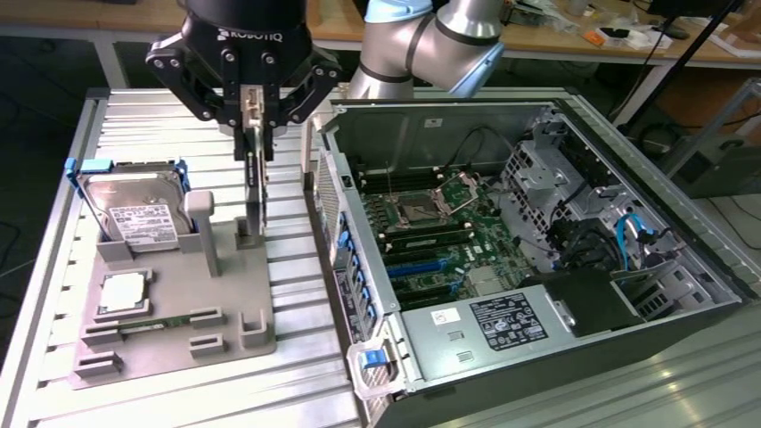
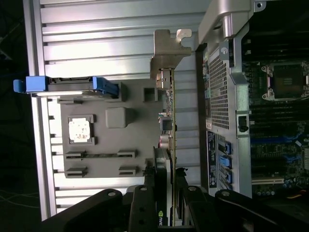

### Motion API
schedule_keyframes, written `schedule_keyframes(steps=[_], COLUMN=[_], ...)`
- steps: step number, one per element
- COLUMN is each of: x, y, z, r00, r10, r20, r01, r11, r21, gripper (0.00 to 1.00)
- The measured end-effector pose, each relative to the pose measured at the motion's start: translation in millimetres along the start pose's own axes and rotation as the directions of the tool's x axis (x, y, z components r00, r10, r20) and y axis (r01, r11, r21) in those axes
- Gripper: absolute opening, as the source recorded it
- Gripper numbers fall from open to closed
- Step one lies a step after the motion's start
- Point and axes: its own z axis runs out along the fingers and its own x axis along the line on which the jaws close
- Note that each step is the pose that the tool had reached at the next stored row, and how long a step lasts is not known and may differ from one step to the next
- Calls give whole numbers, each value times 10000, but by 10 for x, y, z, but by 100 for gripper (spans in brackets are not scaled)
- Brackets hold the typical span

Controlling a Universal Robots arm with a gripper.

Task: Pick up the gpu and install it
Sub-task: 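Pick up the gpu and move the gpu toward the slot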

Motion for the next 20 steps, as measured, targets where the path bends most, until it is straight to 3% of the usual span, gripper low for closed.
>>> schedule_keyframes(steps=[20], x=[-138], y=[8], z=[-3], r00=[10000], r10=[1], r20=[0], r01=[-1], r11=[10000], r21=[0], gripper=[27])
